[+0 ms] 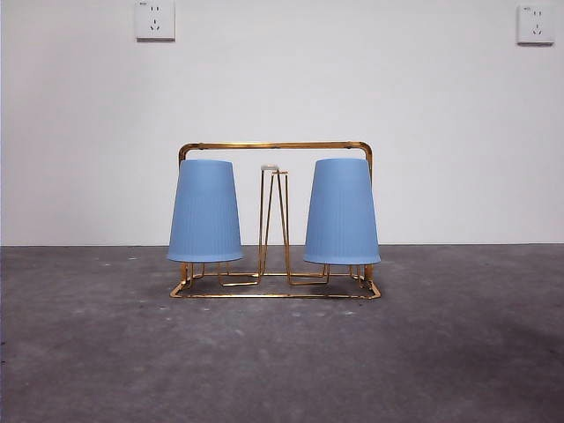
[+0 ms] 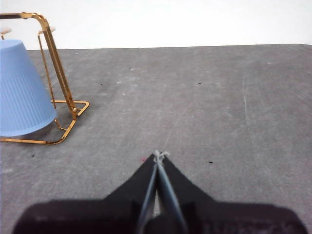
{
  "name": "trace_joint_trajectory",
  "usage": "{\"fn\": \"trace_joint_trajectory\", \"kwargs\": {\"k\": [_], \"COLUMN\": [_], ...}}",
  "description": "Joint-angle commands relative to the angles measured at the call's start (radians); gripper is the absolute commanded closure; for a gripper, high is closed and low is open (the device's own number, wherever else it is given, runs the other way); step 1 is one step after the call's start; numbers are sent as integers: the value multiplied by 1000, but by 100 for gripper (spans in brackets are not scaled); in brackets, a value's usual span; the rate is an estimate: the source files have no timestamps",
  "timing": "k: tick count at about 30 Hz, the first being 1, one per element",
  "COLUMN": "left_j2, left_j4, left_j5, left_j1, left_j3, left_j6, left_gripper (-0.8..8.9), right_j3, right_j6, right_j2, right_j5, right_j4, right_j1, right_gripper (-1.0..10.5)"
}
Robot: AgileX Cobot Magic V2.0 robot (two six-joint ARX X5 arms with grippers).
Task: Pick up cup 1,put cup 1 in the cup rack,pick up cup 2,put cup 2 in the cup rack
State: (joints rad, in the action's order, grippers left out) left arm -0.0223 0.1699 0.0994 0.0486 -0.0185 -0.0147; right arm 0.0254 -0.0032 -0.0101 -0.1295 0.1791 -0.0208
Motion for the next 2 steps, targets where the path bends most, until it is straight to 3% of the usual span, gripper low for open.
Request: {"fn": "trace_joint_trajectory", "kwargs": {"k": [1,2], "left_j2": [0,0], "left_j4": [-7,-7], "left_j5": [5,5], "left_j1": [-2,-2], "left_j3": [10,10], "left_j6": [4,4], "left_gripper": [817,817], "right_j3": [-11,-11], "right_j6": [11,11], "right_j2": [1,1], "right_j5": [3,3], "right_j4": [-7,-7], "right_j1": [1,1], "right_gripper": [945,945]}}
